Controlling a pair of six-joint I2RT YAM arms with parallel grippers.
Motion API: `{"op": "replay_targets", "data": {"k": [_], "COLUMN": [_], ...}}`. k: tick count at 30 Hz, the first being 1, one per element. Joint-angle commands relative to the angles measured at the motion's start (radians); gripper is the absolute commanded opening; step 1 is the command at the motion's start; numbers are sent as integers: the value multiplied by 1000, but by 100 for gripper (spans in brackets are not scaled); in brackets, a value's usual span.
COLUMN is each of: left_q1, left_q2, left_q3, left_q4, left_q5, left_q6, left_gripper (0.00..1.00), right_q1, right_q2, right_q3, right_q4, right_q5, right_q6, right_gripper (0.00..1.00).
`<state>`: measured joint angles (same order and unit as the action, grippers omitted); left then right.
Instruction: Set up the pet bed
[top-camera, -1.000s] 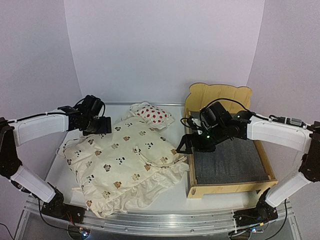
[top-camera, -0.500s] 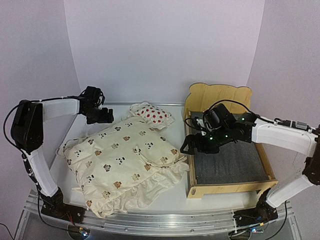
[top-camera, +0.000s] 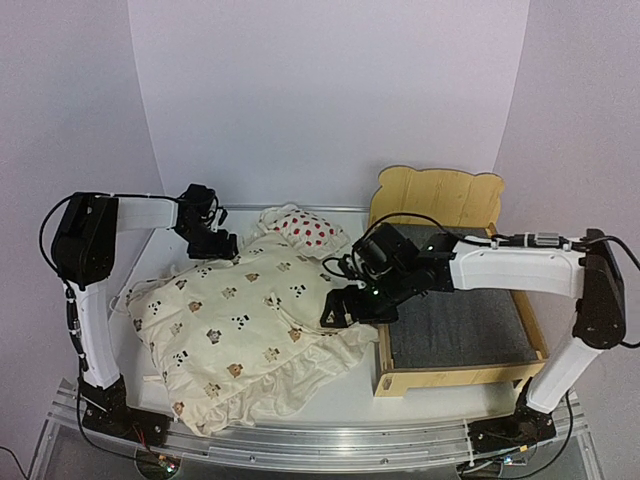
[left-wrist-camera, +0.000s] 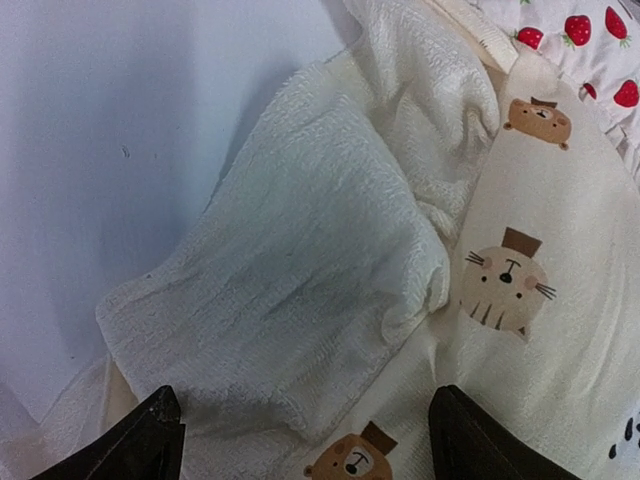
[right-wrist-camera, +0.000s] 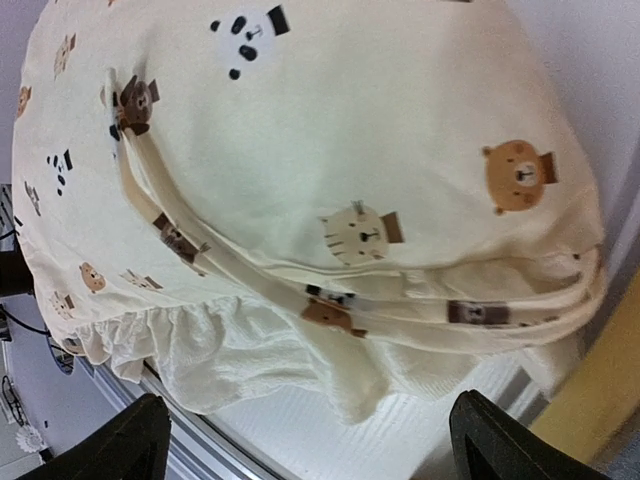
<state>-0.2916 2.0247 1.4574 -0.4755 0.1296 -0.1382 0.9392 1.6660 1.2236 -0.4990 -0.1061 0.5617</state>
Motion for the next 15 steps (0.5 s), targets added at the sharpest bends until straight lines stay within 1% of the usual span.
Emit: {"op": "replay_targets", "data": {"k": [1, 4, 7, 10, 15], "left_q1": [-3, -3, -3, -3, -3], "left_q2": [-98, -145, -176, -202, -223], "left_q3": [-57, -118, -167, -208, -249], "left_q4": [-73, -68, -67, -60, -48], "left_q5": [-21, -49, -65, -78, -119], "left_q6": [-30, -61, -85, -99, -118], "left_gripper": [83, 83, 80, 80, 80], "right_q1": [44, 77, 120, 157, 212], "right_q2": [85, 149, 212, 277, 340], "right_q3": [47, 45, 59, 78, 55], "right_q4": [141, 252, 339, 373, 426], "right_q5": [-26, -31, -24, -15, 41], "right_q6": [116, 207, 263, 311, 398], "right_gripper": [98, 98, 98, 98, 98]}}
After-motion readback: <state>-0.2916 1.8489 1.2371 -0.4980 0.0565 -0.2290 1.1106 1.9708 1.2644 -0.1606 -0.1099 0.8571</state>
